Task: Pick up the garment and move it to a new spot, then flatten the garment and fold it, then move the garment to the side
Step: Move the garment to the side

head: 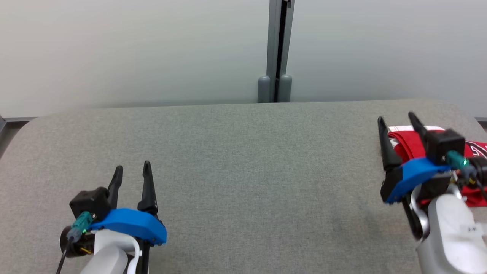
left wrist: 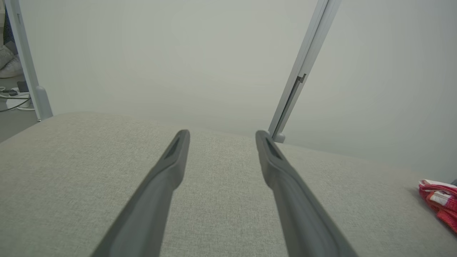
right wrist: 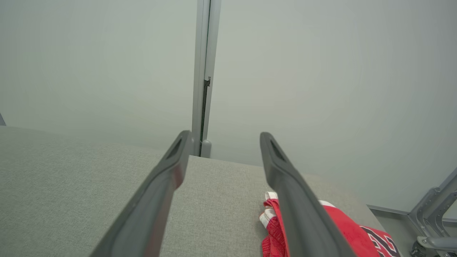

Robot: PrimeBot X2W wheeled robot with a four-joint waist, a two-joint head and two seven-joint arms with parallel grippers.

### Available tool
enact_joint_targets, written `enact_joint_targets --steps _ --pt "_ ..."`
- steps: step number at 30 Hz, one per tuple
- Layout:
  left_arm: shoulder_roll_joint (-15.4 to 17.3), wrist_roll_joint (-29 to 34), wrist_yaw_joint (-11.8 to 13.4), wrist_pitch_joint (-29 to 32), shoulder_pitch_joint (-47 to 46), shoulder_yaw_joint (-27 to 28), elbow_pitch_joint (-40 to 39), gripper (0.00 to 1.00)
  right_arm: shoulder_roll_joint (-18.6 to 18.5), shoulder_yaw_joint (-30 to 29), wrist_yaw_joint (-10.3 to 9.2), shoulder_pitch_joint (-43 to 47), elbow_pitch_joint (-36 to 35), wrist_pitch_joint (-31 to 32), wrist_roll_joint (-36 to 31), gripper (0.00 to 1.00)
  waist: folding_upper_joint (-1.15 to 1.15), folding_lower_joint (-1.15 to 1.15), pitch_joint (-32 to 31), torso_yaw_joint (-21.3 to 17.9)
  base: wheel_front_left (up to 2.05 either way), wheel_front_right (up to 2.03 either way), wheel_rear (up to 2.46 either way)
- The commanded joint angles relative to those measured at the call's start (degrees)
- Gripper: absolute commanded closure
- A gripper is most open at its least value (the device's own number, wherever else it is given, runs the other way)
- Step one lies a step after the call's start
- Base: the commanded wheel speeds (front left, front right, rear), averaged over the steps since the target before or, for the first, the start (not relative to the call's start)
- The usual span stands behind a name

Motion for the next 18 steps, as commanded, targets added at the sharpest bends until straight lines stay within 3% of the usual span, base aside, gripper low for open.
enact_joint_targets --steps 1,8,18 --pt "-0.4 0.2 -0.3 -0.3 1.9 0.6 0.5 0.00 1.5 -0.7 -0.02 3.9 -2.1 -0.4 -0.4 0.00 0.01 0.02 -0.9 0.3 0.00 0.00 0.00" --pt "-1.6 1.1 -0.7 -0.4 5.3 0.7 0.6 0.00 3.7 -1.6 -0.02 12.1 -7.6 -1.8 0.0 0.00 0.01 0.02 -2.3 1.5 0.00 0.00 0.00" --pt "-0.6 3.1 -1.4 -0.4 7.6 -1.0 1.1 0.00 3.8 0.4 -0.01 21.0 -11.6 -4.0 8.0 0.00 0.01 0.02 -3.5 2.4 0.00 0.00 0.00"
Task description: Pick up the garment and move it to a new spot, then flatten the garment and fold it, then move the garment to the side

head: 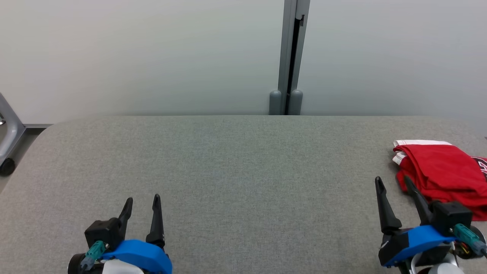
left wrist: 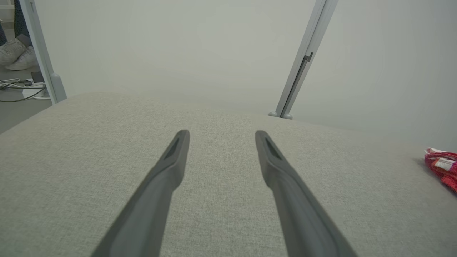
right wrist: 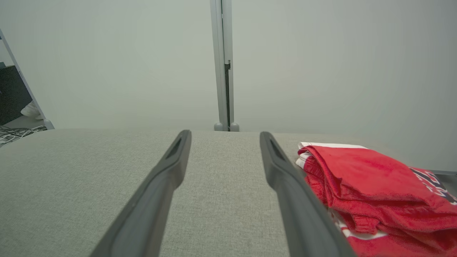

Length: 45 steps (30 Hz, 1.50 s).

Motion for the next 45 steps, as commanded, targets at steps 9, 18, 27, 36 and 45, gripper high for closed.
enact_joint_targets --steps 9,18,27,36,45 --pt "1.4 0.1 -0.2 0.6 1.2 -0.6 0.4 0.00 0.0 0.0 0.00 3.0 1.5 -1.2 2.7 0.00 0.01 0.00 -0.3 0.2 0.00 0.00 0.00" --pt "1.7 0.1 0.4 1.1 0.5 -0.9 0.3 0.00 0.0 0.0 0.00 1.8 3.5 -1.7 2.4 0.00 0.01 0.00 -0.1 0.4 0.00 0.00 0.00" --pt "1.5 0.0 0.5 1.3 0.8 -1.2 0.4 1.00 0.0 0.1 0.00 2.0 4.6 -1.7 2.7 1.00 0.01 0.01 0.0 0.4 0.00 0.00 0.00" --pt "-0.7 -4.4 -1.1 2.9 2.6 1.5 0.9 1.00 0.3 -0.6 0.00 2.0 6.4 0.3 9.6 1.00 0.01 0.01 0.2 0.2 0.00 0.00 0.00" --pt "-2.4 -10.4 -3.5 5.1 2.5 5.9 0.2 1.00 0.3 -0.4 0.00 1.9 5.3 1.6 19.4 1.00 0.01 0.01 0.4 0.0 0.00 0.00 0.00"
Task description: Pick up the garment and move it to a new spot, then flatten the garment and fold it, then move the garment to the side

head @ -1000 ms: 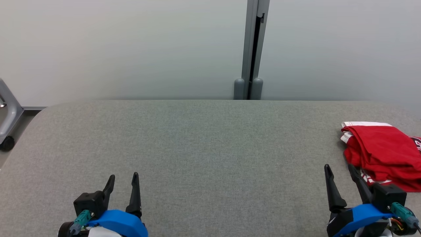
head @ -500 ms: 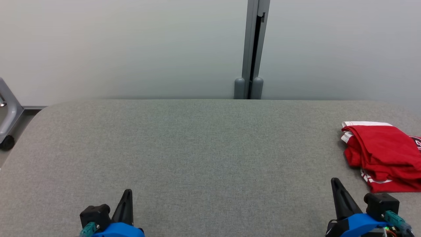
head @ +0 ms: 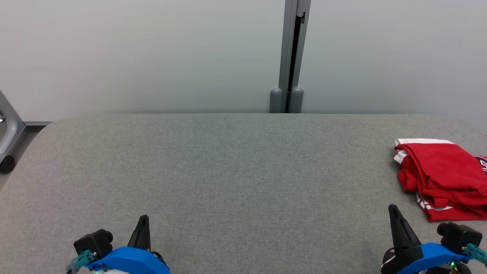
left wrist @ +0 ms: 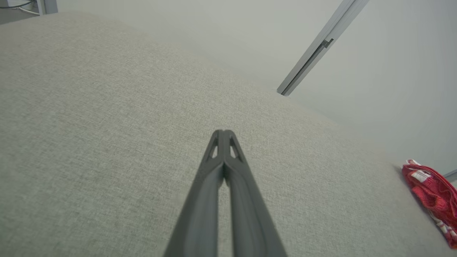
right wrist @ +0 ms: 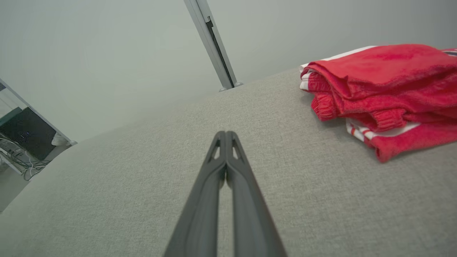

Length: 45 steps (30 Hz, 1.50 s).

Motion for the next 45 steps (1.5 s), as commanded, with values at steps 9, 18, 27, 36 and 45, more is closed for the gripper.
enact_joint_targets --steps 9,18,27,36,45 --pt "-1.5 -6.6 -2.8 2.4 -1.7 5.4 -1.8 1.00 -0.3 -0.3 0.00 -1.8 -1.9 1.6 11.0 1.00 0.00 0.00 0.3 -0.3 0.00 0.00 0.00" --pt "-2.8 -10.9 -4.5 4.1 -1.7 8.6 -2.5 1.00 -0.4 -0.4 0.00 -2.2 -2.4 2.8 17.9 1.00 0.00 0.00 0.5 -0.5 0.00 0.00 0.00" --pt "-4.2 -15.3 -6.2 5.8 -1.7 11.9 -3.2 1.00 -0.4 -0.6 0.00 -2.6 -2.8 4.1 25.2 1.00 0.00 0.00 0.8 -0.7 0.00 0.00 0.00" --pt "-5.4 -19.3 -7.8 7.3 -1.7 15.0 -3.8 1.00 -0.5 -0.8 0.00 -2.9 -3.3 5.3 31.7 1.00 0.00 0.00 1.0 -1.0 0.00 0.00 0.00" --pt "-6.7 -23.0 -9.3 8.8 -1.8 17.8 -4.4 1.00 -0.5 -1.0 0.01 -3.3 -3.6 6.3 37.7 1.00 0.00 0.00 1.3 -1.2 0.00 0.00 0.00"
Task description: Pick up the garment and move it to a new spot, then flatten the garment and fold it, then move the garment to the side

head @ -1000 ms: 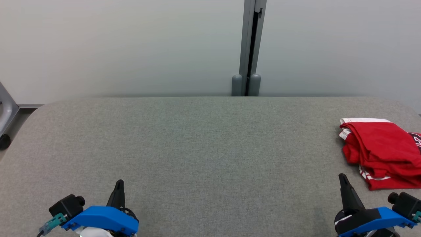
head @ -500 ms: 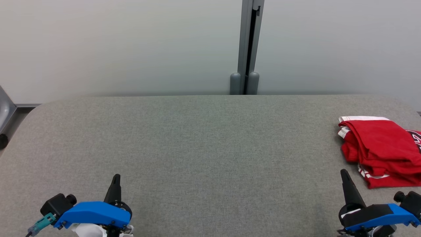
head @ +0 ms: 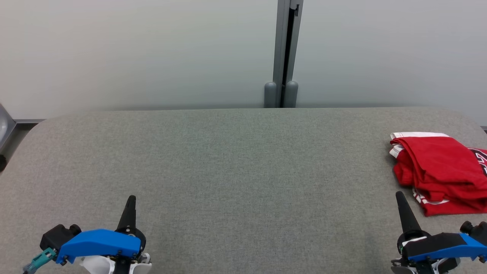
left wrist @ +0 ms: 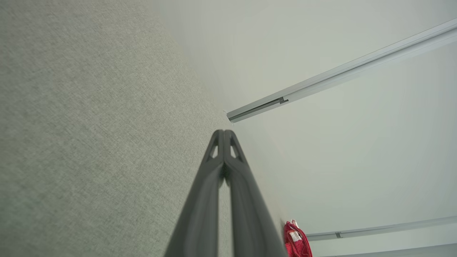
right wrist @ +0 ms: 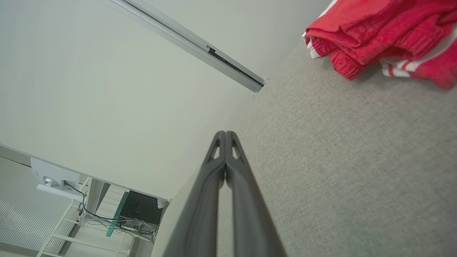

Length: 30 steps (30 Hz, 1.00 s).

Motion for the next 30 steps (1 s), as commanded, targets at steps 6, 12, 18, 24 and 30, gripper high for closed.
enact_joint_targets --steps 6,12,18,24,30 --pt "-0.9 -2.9 -1.5 1.2 -1.6 2.7 -1.1 1.00 -0.5 -0.2 0.02 -1.8 -1.0 0.9 4.8 1.00 0.00 0.00 0.2 -0.2 0.00 0.00 0.00" --pt "-1.6 -5.1 -2.3 2.1 -1.6 4.4 -1.4 1.00 -0.5 -0.3 0.02 -1.9 -1.2 1.5 8.4 1.00 0.00 0.00 0.3 -0.3 0.00 0.00 0.00" --pt "-2.2 -7.1 -3.1 2.9 -1.6 5.9 -1.8 1.00 -0.5 -0.4 0.02 -2.1 -1.5 2.1 11.7 1.00 0.00 0.00 0.5 -0.5 0.00 0.00 0.00" --pt "-2.9 -9.0 -3.9 3.7 -1.5 7.4 -2.0 1.00 -0.5 -0.5 0.02 -2.3 -1.7 2.7 14.9 1.00 0.00 0.00 0.7 -0.7 0.00 0.00 0.00" --pt "-3.5 -10.8 -4.6 4.4 -1.5 8.8 -2.3 1.00 -0.6 -0.6 0.02 -2.5 -1.9 3.2 17.9 1.00 0.00 0.00 0.9 -0.8 0.00 0.00 0.00"
